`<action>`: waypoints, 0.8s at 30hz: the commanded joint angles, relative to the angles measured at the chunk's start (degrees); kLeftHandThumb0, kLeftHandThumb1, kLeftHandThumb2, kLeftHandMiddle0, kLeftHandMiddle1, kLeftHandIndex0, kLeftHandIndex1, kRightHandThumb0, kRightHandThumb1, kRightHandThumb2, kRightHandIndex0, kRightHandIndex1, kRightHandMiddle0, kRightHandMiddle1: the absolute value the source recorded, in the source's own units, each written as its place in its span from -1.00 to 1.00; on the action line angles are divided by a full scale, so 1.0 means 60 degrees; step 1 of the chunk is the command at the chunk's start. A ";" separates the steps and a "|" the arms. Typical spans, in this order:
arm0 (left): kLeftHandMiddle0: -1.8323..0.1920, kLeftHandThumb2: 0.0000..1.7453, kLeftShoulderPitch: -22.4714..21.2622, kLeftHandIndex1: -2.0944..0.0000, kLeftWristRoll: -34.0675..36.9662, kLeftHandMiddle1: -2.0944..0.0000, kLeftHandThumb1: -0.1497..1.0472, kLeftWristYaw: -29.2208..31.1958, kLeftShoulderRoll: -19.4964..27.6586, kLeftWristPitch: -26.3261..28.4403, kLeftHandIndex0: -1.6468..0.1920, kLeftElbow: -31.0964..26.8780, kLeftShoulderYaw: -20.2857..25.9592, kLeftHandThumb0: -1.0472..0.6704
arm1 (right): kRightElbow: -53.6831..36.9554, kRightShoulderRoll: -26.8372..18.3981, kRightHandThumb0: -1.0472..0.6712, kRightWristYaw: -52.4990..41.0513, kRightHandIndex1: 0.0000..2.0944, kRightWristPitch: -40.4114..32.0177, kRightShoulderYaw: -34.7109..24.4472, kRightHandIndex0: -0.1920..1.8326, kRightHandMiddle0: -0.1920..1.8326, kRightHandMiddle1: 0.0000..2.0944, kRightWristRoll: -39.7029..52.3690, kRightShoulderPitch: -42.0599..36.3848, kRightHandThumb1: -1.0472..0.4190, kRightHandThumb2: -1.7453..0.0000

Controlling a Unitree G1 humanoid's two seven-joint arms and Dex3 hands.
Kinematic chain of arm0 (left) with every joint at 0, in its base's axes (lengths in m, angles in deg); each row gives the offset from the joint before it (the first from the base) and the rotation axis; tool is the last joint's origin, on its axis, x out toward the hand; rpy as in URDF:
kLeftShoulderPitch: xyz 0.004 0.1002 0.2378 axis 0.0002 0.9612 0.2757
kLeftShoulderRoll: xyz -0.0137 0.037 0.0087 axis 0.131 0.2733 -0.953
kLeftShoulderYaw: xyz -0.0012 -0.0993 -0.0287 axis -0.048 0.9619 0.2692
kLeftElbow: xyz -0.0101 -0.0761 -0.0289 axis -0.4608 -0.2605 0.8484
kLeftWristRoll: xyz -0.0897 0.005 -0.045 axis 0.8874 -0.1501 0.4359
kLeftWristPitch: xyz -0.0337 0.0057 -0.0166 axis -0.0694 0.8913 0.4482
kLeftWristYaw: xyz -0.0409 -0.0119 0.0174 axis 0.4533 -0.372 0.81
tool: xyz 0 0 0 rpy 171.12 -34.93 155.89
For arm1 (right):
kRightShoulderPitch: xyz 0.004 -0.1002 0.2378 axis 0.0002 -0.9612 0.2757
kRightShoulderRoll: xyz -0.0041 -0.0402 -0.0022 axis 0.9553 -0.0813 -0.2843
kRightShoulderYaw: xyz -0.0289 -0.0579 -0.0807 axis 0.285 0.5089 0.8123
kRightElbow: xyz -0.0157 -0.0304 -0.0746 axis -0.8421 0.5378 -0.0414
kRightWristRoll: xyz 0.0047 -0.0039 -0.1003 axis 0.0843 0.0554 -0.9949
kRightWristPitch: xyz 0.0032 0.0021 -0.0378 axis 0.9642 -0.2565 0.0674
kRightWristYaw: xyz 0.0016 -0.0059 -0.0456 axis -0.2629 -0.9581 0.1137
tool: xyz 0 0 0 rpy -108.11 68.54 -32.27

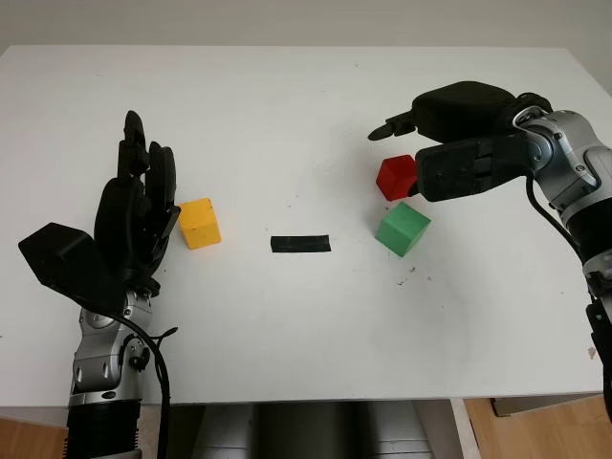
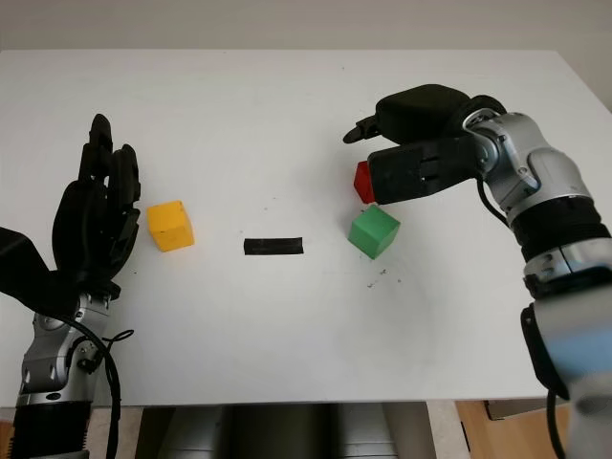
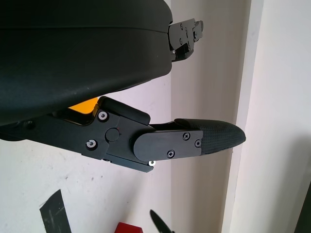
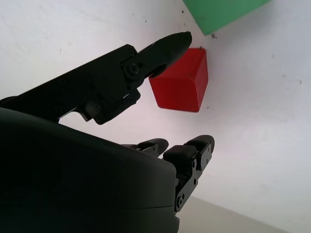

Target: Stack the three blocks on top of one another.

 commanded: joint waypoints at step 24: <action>1.00 -0.50 -0.0130 1.00 0.0016 1.00 1.00 0.0204 0.0062 -0.0061 1.00 0.0061 -0.0065 -0.64 | 0.1703 0.0076 -0.36 0.2427 -0.92 0.0210 0.0510 -0.32 -0.30 -0.93 -0.0559 0.0137 -0.71 0.94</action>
